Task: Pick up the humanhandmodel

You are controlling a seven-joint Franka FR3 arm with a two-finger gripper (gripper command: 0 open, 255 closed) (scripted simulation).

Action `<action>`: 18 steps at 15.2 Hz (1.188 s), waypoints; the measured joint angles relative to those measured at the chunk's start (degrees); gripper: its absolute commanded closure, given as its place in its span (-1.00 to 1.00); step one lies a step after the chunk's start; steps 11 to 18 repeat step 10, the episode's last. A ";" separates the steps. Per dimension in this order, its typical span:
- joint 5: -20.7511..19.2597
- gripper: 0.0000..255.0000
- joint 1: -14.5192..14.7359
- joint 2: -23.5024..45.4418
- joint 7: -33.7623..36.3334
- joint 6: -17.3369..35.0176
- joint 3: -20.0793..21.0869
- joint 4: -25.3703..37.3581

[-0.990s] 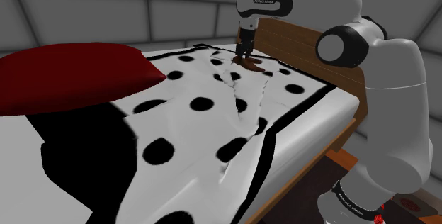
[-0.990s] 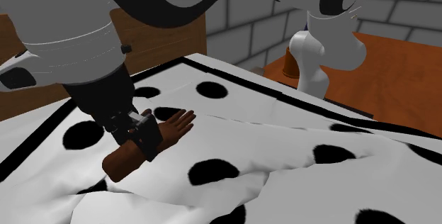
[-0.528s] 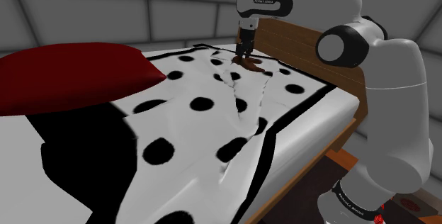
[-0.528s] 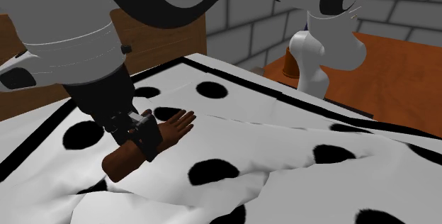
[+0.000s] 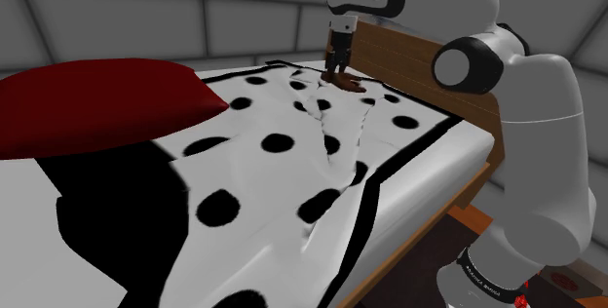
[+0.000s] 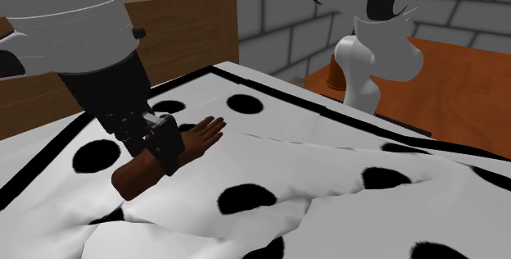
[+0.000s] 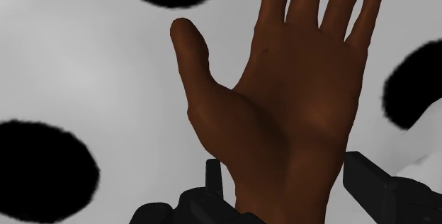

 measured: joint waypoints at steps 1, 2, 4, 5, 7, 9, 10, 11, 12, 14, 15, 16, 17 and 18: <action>0.07 1.00 -0.20 0.52 -0.03 -1.03 0.01 1.56; 0.15 1.00 -0.37 1.09 0.01 -2.22 0.03 3.32; 0.21 1.00 -0.64 1.56 -0.01 -4.14 0.04 5.70; 0.29 1.00 -0.82 2.07 0.02 -5.27 0.07 7.38; 0.51 1.00 -1.36 3.70 0.05 -8.11 0.15 11.86; 0.73 1.00 -1.75 5.37 0.31 -10.70 0.29 16.17; 0.86 1.00 -2.05 6.43 0.34 -12.01 0.37 18.53; 0.86 1.00 -2.05 6.43 0.34 -12.01 0.37 18.53; 0.86 1.00 -2.05 6.43 0.34 -12.01 0.37 18.53; 0.86 1.00 -2.05 6.43 0.34 -12.01 0.37 18.53; 0.86 1.00 -2.05 6.43 0.34 -12.01 0.37 18.53; 0.86 1.00 -2.05 6.43 0.34 -12.01 0.37 18.53; 0.86 1.00 -2.05 6.43 0.34 -12.01 0.37 18.53; 0.86 1.00 -2.05 6.43 0.34 -12.01 0.37 18.53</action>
